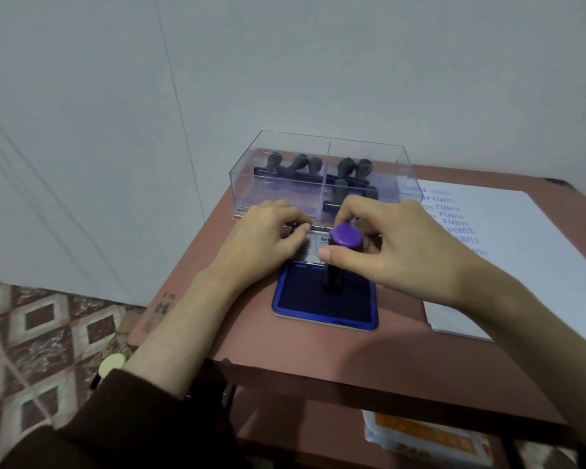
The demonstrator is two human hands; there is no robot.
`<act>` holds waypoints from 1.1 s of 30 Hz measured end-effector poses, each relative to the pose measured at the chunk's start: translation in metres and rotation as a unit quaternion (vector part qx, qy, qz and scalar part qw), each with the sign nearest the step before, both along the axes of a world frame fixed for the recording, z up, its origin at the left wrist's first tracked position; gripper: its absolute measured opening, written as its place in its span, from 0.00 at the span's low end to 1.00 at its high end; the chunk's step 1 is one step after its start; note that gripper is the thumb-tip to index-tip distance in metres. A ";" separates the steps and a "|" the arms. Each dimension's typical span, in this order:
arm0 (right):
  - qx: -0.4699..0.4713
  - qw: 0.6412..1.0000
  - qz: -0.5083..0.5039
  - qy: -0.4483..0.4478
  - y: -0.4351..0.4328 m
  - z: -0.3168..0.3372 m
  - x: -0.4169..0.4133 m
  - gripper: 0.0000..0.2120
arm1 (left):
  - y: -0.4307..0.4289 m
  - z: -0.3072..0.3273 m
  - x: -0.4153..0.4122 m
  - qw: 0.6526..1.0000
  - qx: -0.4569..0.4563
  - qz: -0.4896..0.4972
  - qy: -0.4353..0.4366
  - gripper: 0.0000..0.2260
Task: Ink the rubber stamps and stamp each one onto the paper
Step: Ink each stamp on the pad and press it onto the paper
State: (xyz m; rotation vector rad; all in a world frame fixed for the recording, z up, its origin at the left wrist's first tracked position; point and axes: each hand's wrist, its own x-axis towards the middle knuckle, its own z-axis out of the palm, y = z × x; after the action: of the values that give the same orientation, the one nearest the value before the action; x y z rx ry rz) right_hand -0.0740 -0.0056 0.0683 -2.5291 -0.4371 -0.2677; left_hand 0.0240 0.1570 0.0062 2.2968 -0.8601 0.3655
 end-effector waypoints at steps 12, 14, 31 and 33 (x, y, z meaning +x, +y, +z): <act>0.003 0.997 0.007 -0.078 0.007 -0.019 0.005 0.06 | -0.001 -0.001 0.001 1.000 0.016 -0.004 -0.009 0.12; -0.002 0.997 0.001 -0.083 0.008 -0.020 0.005 0.07 | 0.000 -0.001 0.002 1.000 0.016 -0.006 -0.009 0.11; -0.049 0.996 0.079 -0.013 0.003 -0.017 0.013 0.07 | 0.001 -0.002 0.002 1.000 0.024 -0.015 -0.008 0.11; -0.046 0.995 0.083 -0.019 0.002 -0.020 0.014 0.06 | 0.001 -0.002 0.002 0.999 0.027 -0.016 -0.011 0.11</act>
State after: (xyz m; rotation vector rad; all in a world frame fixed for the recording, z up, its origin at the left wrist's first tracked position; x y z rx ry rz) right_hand -0.0596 -0.0034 0.0483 -2.5619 -0.6845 -0.2364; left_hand 0.0257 0.1583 0.0045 2.3305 -0.9262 0.3581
